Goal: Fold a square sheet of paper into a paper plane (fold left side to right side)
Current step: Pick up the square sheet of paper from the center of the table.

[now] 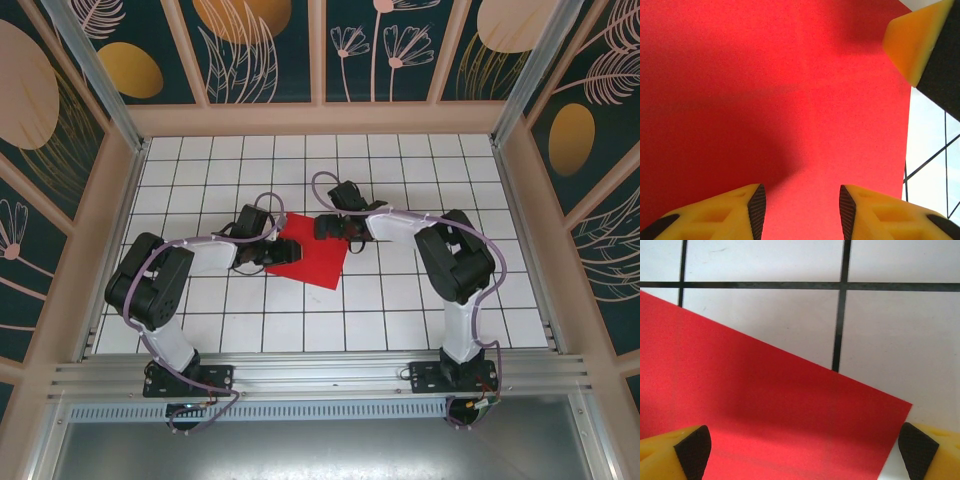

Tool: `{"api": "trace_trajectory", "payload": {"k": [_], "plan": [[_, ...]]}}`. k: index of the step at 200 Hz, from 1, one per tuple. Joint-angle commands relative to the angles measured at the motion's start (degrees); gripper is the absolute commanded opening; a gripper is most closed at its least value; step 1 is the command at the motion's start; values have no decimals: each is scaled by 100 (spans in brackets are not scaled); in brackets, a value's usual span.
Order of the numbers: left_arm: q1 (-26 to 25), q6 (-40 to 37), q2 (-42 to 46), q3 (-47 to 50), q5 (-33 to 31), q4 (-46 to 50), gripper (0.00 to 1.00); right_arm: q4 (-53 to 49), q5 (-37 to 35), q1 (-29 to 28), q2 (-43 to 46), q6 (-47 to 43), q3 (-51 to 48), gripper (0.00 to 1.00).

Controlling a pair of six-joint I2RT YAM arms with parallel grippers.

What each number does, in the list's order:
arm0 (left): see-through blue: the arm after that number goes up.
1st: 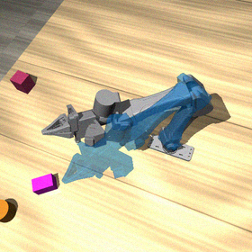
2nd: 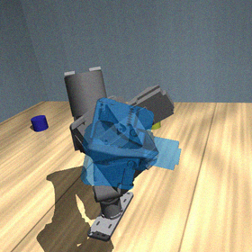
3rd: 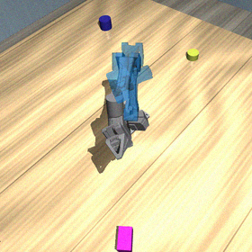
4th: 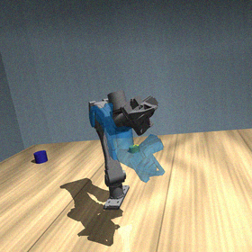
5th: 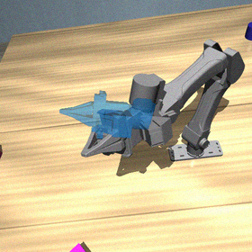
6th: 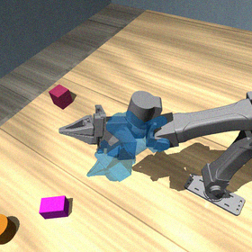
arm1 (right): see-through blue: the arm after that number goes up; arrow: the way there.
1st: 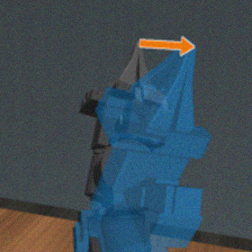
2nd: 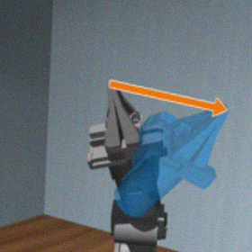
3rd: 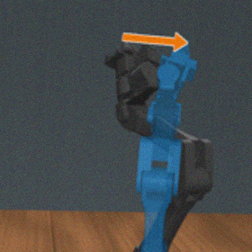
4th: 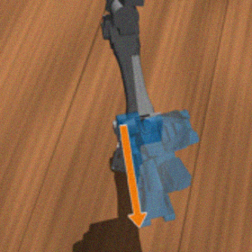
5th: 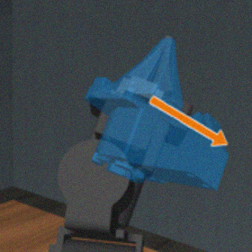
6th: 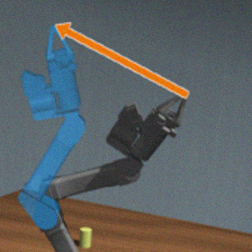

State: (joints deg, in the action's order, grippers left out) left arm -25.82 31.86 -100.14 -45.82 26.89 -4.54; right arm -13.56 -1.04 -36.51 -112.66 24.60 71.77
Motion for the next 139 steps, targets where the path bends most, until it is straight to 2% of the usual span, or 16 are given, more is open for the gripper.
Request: {"api": "trace_trajectory", "payload": {"k": [1, 31, 47, 113, 139], "plan": [[-14, 92, -173, 182, -101, 76, 46, -247, 347, -177, -218, 106, 125, 99], [-11, 126, -159, 214, -96, -9, 45, -256, 575, -385, -211, 117, 177, 99], [-10, 153, -138, 232, -66, -76, 45, -304, 630, -474, -208, 121, 235, 96], [28, 339, 160, 320, 177, -517, 45, -305, 896, -438, -147, -19, 237, 57], [240, 321, 699, 384, 239, -520, 48, -28, 1165, -325, 46, -159, 76, 45]]}}
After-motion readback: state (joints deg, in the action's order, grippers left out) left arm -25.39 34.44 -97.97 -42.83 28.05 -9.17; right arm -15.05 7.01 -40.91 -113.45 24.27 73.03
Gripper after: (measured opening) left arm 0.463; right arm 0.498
